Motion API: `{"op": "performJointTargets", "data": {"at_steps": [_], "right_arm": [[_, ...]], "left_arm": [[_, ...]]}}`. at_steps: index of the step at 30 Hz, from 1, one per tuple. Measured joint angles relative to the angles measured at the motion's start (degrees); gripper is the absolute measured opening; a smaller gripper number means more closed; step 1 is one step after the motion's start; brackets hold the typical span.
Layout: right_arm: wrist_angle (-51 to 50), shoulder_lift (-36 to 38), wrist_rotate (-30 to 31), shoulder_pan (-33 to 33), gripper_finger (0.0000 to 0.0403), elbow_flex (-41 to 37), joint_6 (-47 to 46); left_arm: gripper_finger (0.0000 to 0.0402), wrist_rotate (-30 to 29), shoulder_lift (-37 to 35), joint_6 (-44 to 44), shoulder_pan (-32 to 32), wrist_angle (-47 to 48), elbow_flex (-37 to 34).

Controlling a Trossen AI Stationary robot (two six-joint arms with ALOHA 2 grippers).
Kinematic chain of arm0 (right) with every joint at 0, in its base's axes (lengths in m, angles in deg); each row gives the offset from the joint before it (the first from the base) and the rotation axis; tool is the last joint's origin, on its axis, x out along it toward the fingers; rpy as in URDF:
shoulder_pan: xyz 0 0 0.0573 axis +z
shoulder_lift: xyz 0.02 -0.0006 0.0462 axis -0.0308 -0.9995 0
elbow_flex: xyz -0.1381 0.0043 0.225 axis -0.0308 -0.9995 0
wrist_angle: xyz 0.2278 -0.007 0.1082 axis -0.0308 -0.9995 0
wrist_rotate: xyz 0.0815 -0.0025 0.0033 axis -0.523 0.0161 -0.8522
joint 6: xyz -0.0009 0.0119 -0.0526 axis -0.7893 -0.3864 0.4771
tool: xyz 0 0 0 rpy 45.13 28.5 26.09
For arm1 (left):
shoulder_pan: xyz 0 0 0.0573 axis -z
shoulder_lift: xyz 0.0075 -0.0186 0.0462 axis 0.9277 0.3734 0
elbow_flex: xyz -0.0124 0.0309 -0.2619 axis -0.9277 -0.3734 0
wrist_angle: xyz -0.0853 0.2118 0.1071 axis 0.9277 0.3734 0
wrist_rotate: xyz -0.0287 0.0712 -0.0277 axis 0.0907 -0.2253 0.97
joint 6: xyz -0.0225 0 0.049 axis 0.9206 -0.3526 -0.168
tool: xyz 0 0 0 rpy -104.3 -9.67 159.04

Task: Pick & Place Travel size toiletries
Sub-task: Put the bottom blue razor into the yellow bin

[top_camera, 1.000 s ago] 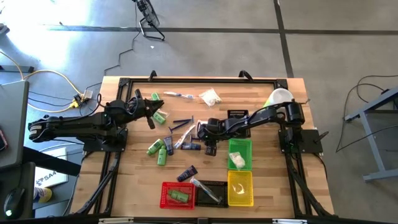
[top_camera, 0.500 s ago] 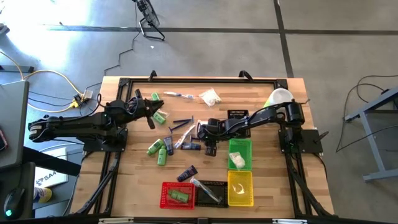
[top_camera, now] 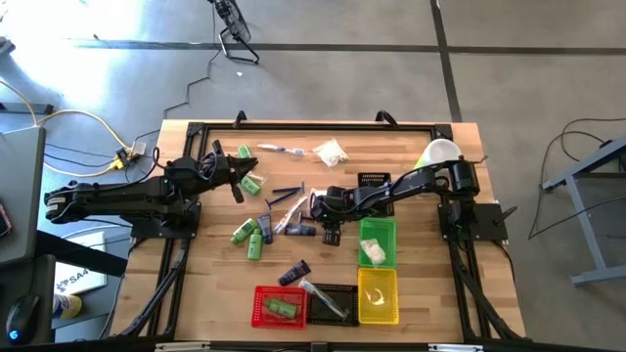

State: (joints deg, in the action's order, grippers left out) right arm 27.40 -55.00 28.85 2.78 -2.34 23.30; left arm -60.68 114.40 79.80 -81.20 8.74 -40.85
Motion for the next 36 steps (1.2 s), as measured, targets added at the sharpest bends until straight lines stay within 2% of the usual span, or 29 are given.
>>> {"op": "performJointTargets", "data": {"at_steps": [8, 20, 31, 36], "right_arm": [[-1.15, 5.69, 3.13, -0.29, 0.003, -0.15, 0.42], [-4.24, 18.27, 2.82, -0.7, 0.003, -0.04, -0.28], [-12.24, 33.41, -3.35, 1.34, 0.0031, 0.0, -11.26], [-16.37, 39.54, -3.4, 4.53, 0.0031, 0.03, -16.07]], "left_arm": [[0.003, 0.0, 0.0, 0.02, 0.0, -0.02, 0.0], [0.003, -0.01, 0.0, 0.01, 0.02, 0.03, 0.0], [0.003, -0.02, 0.0, 0.02, 0.02, 0.03, 0.0], [0.003, -0.01, 0.0, 0.02, 0.02, -0.01, 0.0]]}}
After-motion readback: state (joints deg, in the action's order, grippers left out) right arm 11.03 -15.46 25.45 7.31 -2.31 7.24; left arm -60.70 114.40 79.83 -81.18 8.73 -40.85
